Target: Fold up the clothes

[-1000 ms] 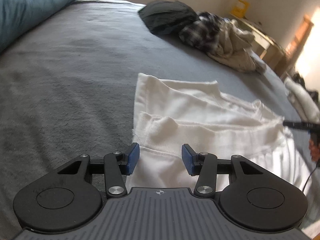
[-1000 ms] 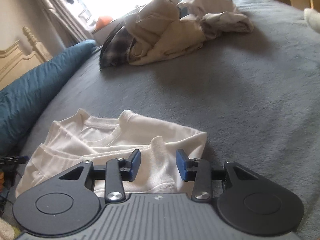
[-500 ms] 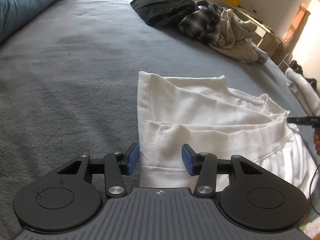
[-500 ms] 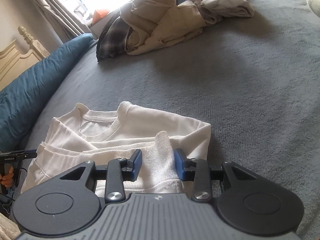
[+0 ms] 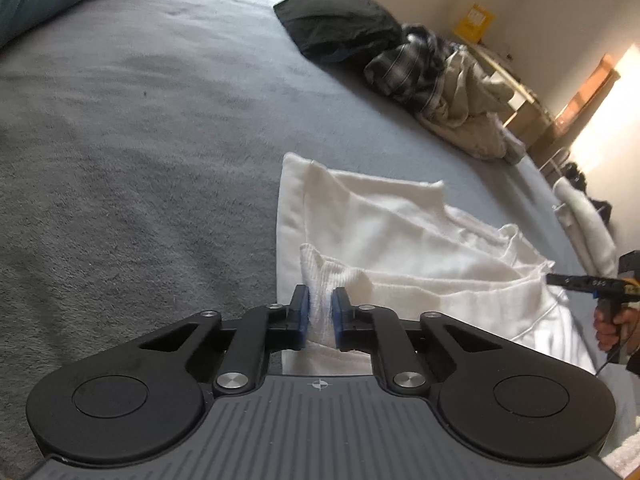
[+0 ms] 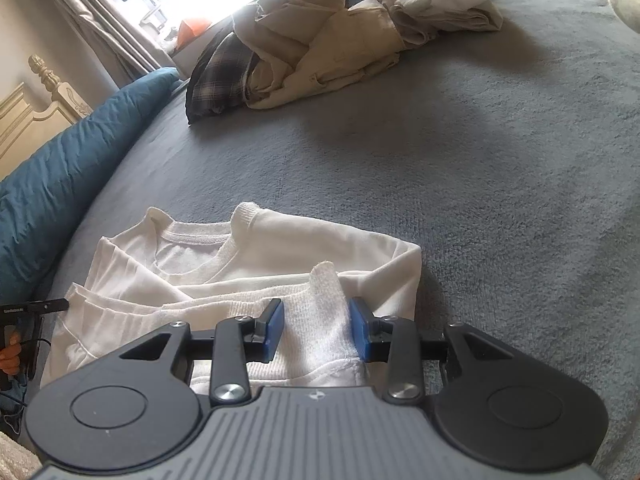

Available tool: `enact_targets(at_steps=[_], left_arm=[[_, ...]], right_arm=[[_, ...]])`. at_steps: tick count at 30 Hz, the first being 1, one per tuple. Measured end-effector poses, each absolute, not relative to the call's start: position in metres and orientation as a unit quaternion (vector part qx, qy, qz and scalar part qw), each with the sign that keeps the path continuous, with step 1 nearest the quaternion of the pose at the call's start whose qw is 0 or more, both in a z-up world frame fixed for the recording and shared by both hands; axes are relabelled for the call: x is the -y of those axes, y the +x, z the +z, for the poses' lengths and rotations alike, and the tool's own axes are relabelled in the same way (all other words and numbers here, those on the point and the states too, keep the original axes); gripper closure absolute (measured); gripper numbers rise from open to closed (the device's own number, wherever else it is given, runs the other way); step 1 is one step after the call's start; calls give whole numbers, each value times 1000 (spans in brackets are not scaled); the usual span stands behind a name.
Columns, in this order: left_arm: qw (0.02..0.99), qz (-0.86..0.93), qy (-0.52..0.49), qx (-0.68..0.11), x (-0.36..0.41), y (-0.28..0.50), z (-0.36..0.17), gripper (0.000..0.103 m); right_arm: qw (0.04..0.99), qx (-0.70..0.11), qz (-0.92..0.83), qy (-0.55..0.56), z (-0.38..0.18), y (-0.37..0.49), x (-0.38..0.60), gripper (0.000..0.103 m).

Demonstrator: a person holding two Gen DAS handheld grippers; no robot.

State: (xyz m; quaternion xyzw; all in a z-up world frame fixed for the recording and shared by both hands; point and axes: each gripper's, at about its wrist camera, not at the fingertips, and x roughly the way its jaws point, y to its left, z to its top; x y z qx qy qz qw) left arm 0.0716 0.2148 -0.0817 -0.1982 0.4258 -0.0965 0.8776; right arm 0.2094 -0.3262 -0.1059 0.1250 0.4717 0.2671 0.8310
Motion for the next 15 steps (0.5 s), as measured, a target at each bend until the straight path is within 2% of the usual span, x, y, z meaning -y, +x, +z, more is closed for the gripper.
enact_targets(at_steps=[6,15], left_arm=[[868,-106,-217,-433,-215,76,-85,93],[871,-116,-179,-444,-200,81,-84,76]], right_arm=[[831,-470,267,132,-108,209,328,65],[827,-476,271,125,-103,208,328,63]])
